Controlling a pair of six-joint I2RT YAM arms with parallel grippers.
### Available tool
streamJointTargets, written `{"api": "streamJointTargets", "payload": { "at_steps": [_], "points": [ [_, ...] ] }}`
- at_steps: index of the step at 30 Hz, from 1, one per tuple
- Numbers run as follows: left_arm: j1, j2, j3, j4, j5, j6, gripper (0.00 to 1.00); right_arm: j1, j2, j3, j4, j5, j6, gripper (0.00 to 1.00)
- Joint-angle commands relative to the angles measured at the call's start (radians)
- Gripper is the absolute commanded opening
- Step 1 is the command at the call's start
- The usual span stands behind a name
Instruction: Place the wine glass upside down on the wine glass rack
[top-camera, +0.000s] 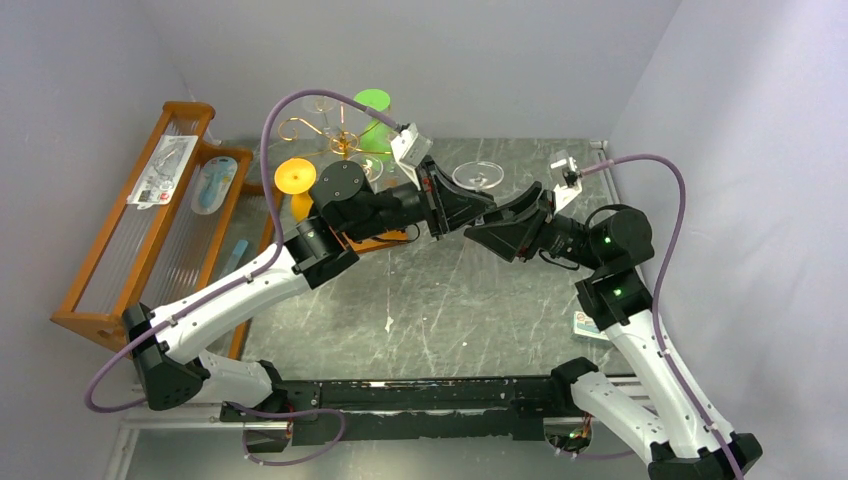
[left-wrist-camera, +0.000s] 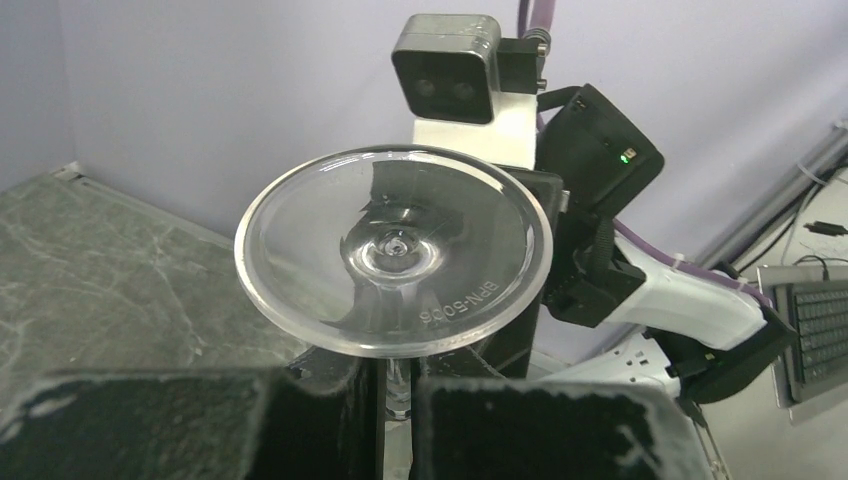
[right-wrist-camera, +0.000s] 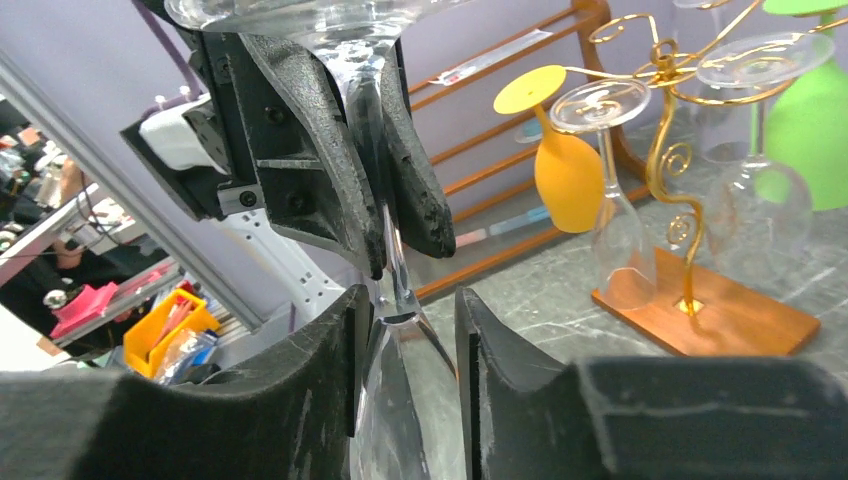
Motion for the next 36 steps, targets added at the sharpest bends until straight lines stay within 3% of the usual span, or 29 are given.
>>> {"api": "streamJointTargets", "payload": {
  "at_steps": [1,5,11,13,19,24,28,33,36],
  "points": [
    [-0.003,0.003,-0.013,0.066,0.121,-0.031,0.05,0.006,0.003,-0.026,0.076,-0.024,0.039,0.33],
    [-0.004,0.001,-0.022,0.066,0.122,-0.017,0.05,0.012,0.004,-0.035,0.082,-0.003,0.040,0.26],
    [-0.003,0.008,-0.032,0.071,0.144,0.000,0.05,0.014,-0.005,-0.061,0.146,-0.003,0.067,0.08],
    [-0.004,0.010,-0.039,0.078,0.144,0.002,0.05,0.016,-0.007,-0.063,0.156,-0.005,0.072,0.07],
    [-0.003,0.005,-0.056,0.087,0.127,0.012,0.05,0.016,-0.016,-0.061,0.170,-0.012,0.079,0.42],
    [-0.004,-0.005,-0.065,0.084,0.100,0.028,0.05,0.016,-0.018,-0.072,0.211,-0.037,0.111,0.42],
    [-0.003,-0.015,-0.073,0.089,0.079,0.033,0.05,0.017,-0.015,-0.067,0.184,-0.034,0.091,0.21],
    [-0.004,-0.031,-0.081,0.111,0.062,0.018,0.05,0.016,-0.011,-0.069,0.165,-0.035,0.071,0.02],
    [-0.003,-0.046,-0.093,0.128,0.047,-0.009,0.13,0.016,-0.015,-0.074,0.167,-0.018,0.061,0.00]
  ]
}}
